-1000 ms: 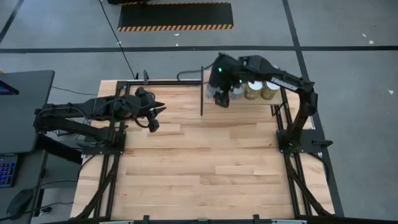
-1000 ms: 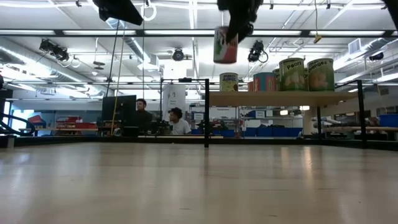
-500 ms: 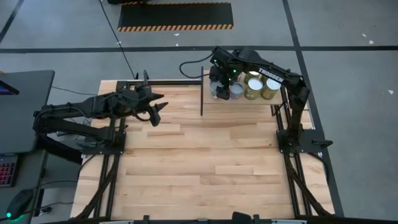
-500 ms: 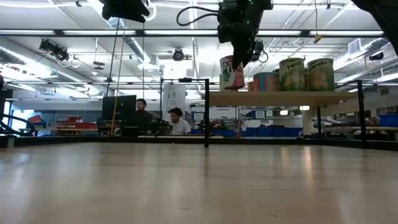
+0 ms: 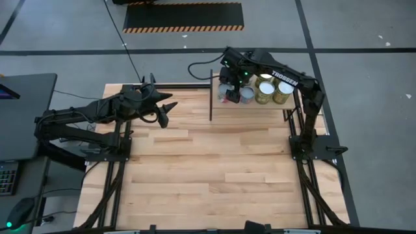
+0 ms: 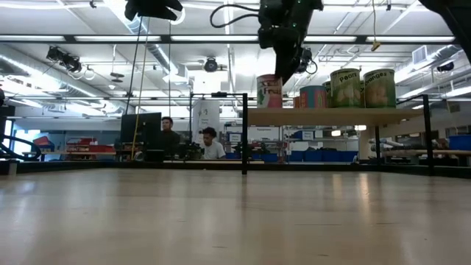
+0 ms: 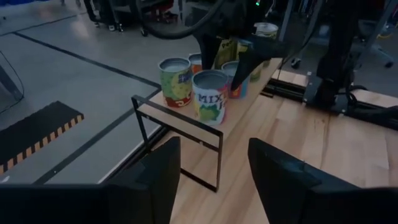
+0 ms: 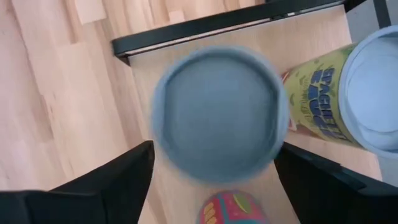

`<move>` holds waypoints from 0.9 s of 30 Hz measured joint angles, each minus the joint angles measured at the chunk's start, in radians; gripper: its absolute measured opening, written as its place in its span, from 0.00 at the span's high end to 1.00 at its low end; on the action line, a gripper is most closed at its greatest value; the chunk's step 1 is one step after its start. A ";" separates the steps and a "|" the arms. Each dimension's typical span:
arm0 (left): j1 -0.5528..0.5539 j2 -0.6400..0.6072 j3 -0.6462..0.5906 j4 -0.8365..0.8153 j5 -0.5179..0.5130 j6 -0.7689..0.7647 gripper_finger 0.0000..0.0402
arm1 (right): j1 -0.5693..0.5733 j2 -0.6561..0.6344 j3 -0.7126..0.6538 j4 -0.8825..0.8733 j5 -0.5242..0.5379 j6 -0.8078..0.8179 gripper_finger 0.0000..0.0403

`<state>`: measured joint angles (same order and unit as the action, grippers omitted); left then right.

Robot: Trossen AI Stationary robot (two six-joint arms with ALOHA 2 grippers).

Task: Pick and place cans onto a shelf
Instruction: Put the small canned mixed fruits on the shelf, then adjust the cans on the shelf

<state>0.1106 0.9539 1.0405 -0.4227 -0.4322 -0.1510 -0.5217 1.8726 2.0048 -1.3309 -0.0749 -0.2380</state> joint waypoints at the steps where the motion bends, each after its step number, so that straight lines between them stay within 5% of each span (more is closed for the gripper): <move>1: 0.000 0.000 0.000 0.001 0.000 0.006 0.52 | 0.000 -0.005 0.000 -0.003 -0.003 -0.001 0.17; 13: -0.002 -0.013 0.000 0.005 0.049 0.005 0.52 | -0.013 -0.047 0.088 -0.239 0.004 0.065 0.26; 27: -0.002 -0.013 0.000 0.006 0.049 -0.017 0.52 | -0.078 -0.042 -0.023 -0.240 0.022 0.130 0.98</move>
<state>0.1085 0.9409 1.0401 -0.4171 -0.3832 -0.1684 -0.5999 1.8309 1.9817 -1.5711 -0.0530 -0.1075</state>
